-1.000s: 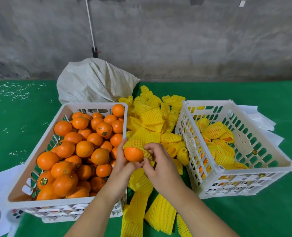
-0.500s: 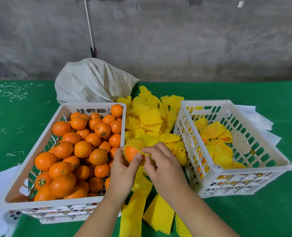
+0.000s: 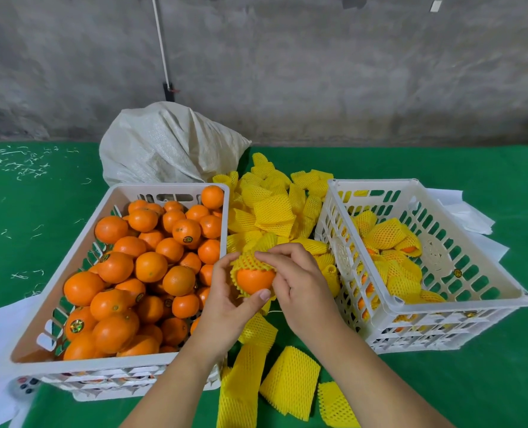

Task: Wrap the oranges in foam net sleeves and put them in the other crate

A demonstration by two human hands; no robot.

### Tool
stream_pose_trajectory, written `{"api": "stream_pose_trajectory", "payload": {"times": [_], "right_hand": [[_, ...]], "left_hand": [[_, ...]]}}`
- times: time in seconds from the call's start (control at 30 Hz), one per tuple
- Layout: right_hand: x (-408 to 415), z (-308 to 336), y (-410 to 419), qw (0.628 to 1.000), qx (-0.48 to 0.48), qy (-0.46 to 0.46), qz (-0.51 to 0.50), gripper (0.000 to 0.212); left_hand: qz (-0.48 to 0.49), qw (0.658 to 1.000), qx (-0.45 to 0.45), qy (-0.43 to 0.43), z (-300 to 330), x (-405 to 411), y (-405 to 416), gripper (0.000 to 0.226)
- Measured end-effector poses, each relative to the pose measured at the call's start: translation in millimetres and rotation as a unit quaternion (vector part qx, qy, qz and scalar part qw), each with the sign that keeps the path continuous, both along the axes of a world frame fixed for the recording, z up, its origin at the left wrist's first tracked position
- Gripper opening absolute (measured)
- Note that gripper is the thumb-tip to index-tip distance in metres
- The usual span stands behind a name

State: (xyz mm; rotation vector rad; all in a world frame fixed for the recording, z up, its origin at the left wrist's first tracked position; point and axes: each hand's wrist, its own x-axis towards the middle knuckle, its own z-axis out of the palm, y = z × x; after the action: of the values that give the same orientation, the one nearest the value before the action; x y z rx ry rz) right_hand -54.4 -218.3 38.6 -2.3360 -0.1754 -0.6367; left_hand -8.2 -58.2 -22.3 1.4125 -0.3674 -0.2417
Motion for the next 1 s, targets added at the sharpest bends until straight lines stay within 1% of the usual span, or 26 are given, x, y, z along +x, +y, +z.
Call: {"api": "stream_pose_trajectory", "payload": {"times": [0.07, 0.17, 0.23, 0.3, 0.4, 0.43, 0.47, 0.5, 0.57, 0.63, 0.67, 0.73, 0.77, 0.83, 0.9, 0.93, 1.0], "right_hand": [[2.1, -3.4, 2.2, 1.000, -0.016, -0.005, 0.005, 0.043], [4.6, -7.3, 1.3, 1.000, -0.018, -0.009, 0.000, 0.042], [4.5, -7.7, 0.2, 1.000, -0.019, -0.017, -0.019, 0.040], [-0.1, -6.6, 4.8, 0.998, -0.033, -0.038, -0.029, 0.033], [-10.5, -9.4, 19.7, 0.996, -0.067, -0.057, 0.026, 0.034], [-12.0, -12.2, 22.5, 0.995, -0.075, -0.057, 0.035, 0.034], [-11.6, -14.4, 22.9, 0.995, -0.073, -0.057, 0.022, 0.035], [-9.8, -16.1, 21.1, 0.997, -0.055, -0.050, -0.010, 0.039], [-5.2, -17.3, 15.5, 0.997, 0.003, 0.003, -0.071, 0.055], [-0.6, -18.1, 13.1, 0.995, 0.036, 0.072, -0.052, 0.063], [1.2, -17.8, 12.8, 0.995, 0.032, 0.090, -0.032, 0.065], [5.1, -15.9, 10.4, 0.996, 0.021, 0.080, -0.014, 0.069], [6.5, -14.7, 8.4, 0.998, 0.020, 0.066, -0.016, 0.070], [4.6, -16.7, 6.3, 0.999, 0.027, 0.027, -0.026, 0.064], [-3.1, -25.9, 11.4, 0.998, 0.045, -0.022, -0.043, 0.050], [-8.6, -32.3, 15.6, 0.996, 0.062, -0.032, -0.047, 0.046], [-18.9, -44.1, 22.2, 0.994, 0.099, -0.028, -0.048, 0.047]], "left_hand": [[-0.024, 0.999, 0.021, -0.011, 0.4, 1.9, 2.4, 0.087], [-0.040, 0.999, 0.019, 0.008, 0.3, 3.1, 3.7, 0.081], [-0.018, 0.999, 0.024, -0.011, 2.4, 1.1, 2.3, 0.075], [0.012, 1.000, 0.007, -0.018, 4.6, -1.7, 0.1, 0.070], [0.076, 0.996, -0.043, 0.003, 1.9, -1.4, -1.9, 0.065], [0.091, 0.994, -0.059, 0.013, 1.0, -0.8, -2.4, 0.062], [0.102, 0.992, -0.070, 0.021, 1.1, -0.5, -3.1, 0.059], [0.108, 0.991, -0.079, 0.028, 1.9, -0.5, -3.7, 0.055], [0.106, 0.989, -0.097, 0.043, 3.2, -0.9, -3.1, 0.049], [0.093, 0.990, -0.091, 0.054, 1.2, -0.9, -0.6, 0.052], [0.080, 0.992, -0.078, 0.055, -0.4, -0.4, -0.2, 0.058], [0.054, 0.997, -0.047, 0.041, -2.2, 0.6, -1.0, 0.071], [0.048, 0.998, -0.036, 0.031, -3.1, 1.0, -2.1, 0.073], [0.059, 0.997, -0.037, 0.019, -3.6, 1.0, -2.6, 0.070], [0.076, 0.996, -0.048, 0.019, -3.2, 0.1, -0.9, 0.066], [0.081, 0.995, -0.047, 0.014, -3.9, -0.2, -0.2, 0.065], [0.090, 0.995, -0.044, 0.003, -5.0, -1.0, 0.1, 0.065]]}}
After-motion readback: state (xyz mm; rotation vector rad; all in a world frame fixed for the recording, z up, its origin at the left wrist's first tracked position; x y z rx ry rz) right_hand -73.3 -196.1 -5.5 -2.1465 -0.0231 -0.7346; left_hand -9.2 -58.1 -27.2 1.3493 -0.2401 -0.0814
